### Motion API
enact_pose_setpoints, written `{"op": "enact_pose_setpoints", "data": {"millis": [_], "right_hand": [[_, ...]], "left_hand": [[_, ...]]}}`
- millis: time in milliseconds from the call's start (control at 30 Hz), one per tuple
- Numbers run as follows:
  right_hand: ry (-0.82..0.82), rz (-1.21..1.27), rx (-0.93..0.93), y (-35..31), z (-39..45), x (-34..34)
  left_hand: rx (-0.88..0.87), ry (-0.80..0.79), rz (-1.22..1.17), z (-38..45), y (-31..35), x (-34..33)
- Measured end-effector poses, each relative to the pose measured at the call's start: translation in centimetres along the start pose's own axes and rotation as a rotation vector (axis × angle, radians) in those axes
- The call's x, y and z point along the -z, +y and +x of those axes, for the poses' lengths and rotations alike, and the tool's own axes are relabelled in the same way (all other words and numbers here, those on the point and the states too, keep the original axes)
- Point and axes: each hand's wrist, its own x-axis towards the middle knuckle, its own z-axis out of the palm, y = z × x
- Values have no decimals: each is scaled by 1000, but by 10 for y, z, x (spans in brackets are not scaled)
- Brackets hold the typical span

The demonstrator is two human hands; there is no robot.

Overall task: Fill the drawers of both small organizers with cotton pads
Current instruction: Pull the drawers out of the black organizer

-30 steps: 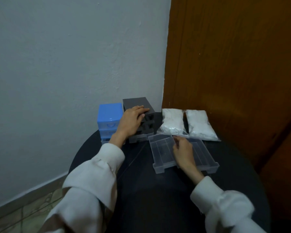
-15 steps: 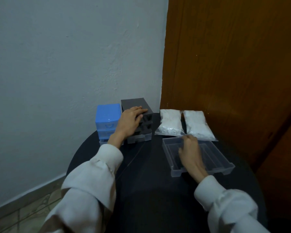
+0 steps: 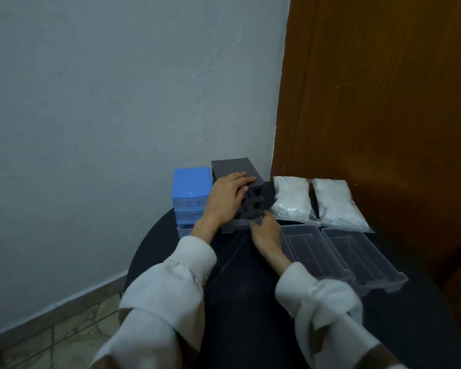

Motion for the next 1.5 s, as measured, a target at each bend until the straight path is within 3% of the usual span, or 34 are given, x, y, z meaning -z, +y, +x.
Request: {"op": "enact_pose_setpoints", "data": {"millis": [367,500,1200,1500], "right_hand": [[47,-261,10,13,-10,3],[50,-263,95,6,-8,0],[13,-432,112,20,-42,16],[31,-358,218,13,-55,40]], "left_hand": [[4,0,23,1,-2,-2],[2,6,13,1,-3,-2],[-12,4,46,3,0,1],[15,-23,138,1,8,2]]}}
